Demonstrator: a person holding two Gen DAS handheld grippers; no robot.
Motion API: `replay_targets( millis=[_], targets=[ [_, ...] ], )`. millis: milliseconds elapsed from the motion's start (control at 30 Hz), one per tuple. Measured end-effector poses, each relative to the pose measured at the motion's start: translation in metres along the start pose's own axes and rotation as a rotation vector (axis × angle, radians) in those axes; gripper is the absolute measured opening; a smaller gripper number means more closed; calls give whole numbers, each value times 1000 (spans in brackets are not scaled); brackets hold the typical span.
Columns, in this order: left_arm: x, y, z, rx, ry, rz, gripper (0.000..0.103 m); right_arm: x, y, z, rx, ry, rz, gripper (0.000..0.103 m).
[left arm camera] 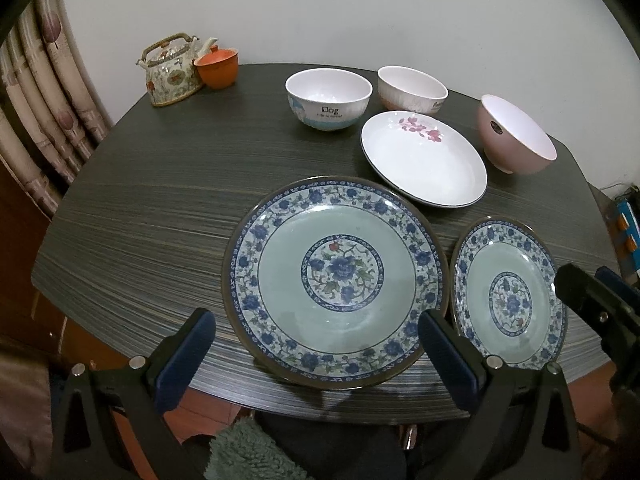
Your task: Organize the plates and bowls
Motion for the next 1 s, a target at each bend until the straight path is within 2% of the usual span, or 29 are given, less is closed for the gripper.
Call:
replay_targets(
  millis=[200, 300, 367, 533, 633, 733, 933, 1000],
  targets=[
    [-4, -3, -11, 18, 14, -11, 103, -4, -2, -3, 16, -20, -5, 102],
    [-4, -6, -20, 33, 22, -8, 103, -12, -1, -6, 15, -65, -40, 101],
    [-4, -9, -29, 55, 31, -7, 103, -18, -1, -8, 12, -101, -66, 97],
    [-5, -16, -51, 110, 42, -16, 103, -30, -4, -12, 32, -129, -97, 87],
    [-9, -20, -66, 143, 61, -26, 94, -35, -10, -19, 66, -161, -101, 82],
    [-18, -20, -80, 202, 110, -64, 88, -41, -15, -27, 91, -194, -124, 78],
    [-33, -21, -103, 302, 198, -112, 71, -62, -24, -41, 103, -299, -225, 67],
    [-36, -22, -108, 317, 212, -116, 69, -70, -26, -45, 113, -319, -248, 62]
  ],
)
Point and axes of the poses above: each gripper's, at about its wrist camera, not at the fingertips, and x roughly against the way its jaws point, z to its right, y to its underside, the point moved 6 cm from there along -x, roughly the way its jaws point, and after that the axes turned 10 degrees about y, right-handed, at the moved point
